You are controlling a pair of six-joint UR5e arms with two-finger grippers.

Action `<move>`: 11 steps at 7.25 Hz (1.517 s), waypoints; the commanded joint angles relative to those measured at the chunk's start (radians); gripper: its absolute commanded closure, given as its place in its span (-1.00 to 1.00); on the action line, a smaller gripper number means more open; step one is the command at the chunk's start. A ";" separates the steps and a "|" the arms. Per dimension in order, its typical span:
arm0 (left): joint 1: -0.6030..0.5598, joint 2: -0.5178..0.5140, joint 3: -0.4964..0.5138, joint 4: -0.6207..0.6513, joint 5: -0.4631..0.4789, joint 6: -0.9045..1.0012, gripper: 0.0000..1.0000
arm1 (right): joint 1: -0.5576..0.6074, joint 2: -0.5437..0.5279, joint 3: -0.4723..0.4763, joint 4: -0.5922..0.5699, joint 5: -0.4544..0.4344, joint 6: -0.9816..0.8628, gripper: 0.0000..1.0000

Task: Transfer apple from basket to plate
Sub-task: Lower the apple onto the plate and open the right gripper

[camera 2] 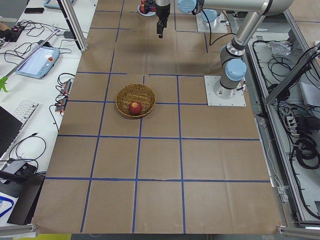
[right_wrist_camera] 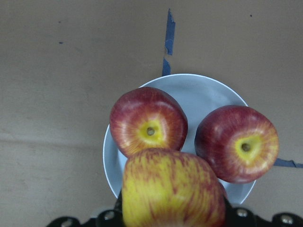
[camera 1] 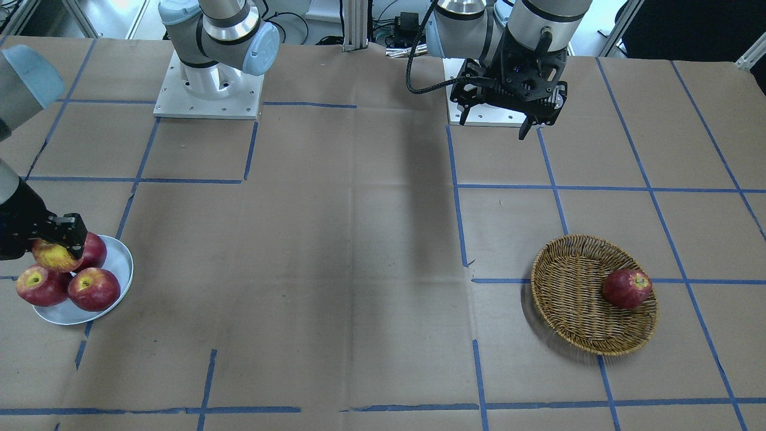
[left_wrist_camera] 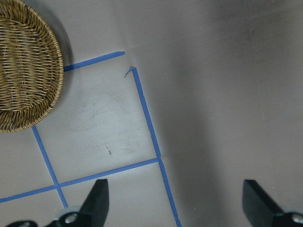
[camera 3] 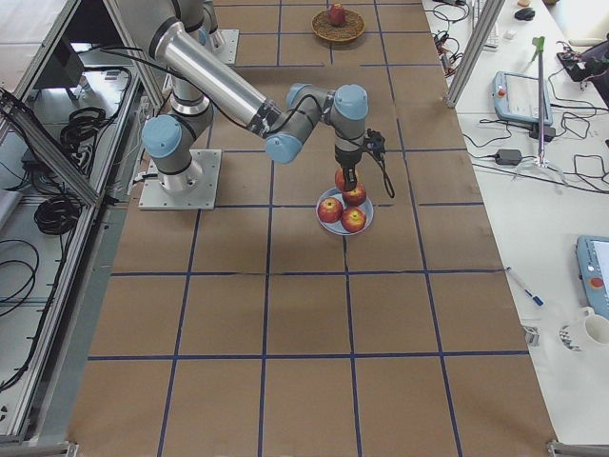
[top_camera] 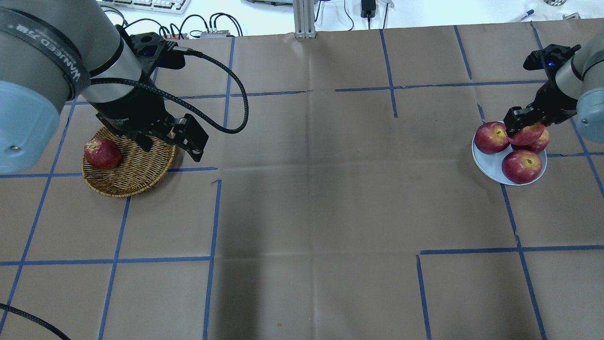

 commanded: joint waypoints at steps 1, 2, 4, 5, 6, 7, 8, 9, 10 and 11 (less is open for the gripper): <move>0.000 0.000 0.002 0.000 0.001 0.000 -0.99 | -0.039 0.028 0.000 -0.027 0.002 -0.029 -0.05; 0.000 0.000 0.001 -0.002 0.001 0.000 -0.99 | -0.039 0.028 0.003 -0.025 0.002 -0.029 -0.05; 0.000 0.002 -0.002 -0.002 0.001 0.000 -0.99 | -0.039 0.037 0.003 -0.027 0.002 -0.027 -0.10; 0.000 0.002 -0.002 -0.002 0.001 0.000 -0.99 | -0.036 0.046 0.002 -0.027 0.002 -0.026 -0.39; 0.000 0.000 -0.001 -0.002 0.001 0.000 -0.99 | -0.036 0.049 0.002 -0.027 0.003 -0.024 -0.99; 0.000 0.002 -0.001 -0.002 0.001 0.000 -0.99 | -0.033 0.046 -0.004 -0.025 0.002 -0.020 -1.00; 0.000 -0.002 0.002 0.000 0.001 0.000 -0.99 | -0.030 0.028 -0.010 -0.022 0.002 -0.015 -1.00; 0.000 0.000 0.001 0.000 0.001 0.000 -0.99 | -0.013 0.006 -0.032 -0.005 0.003 -0.014 -1.00; 0.000 0.000 0.002 -0.002 0.001 0.000 -0.99 | 0.028 -0.035 -0.053 0.051 0.000 0.017 -1.00; 0.000 0.000 0.002 -0.002 0.001 0.000 -0.99 | 0.065 -0.091 -0.070 0.129 0.000 0.064 -1.00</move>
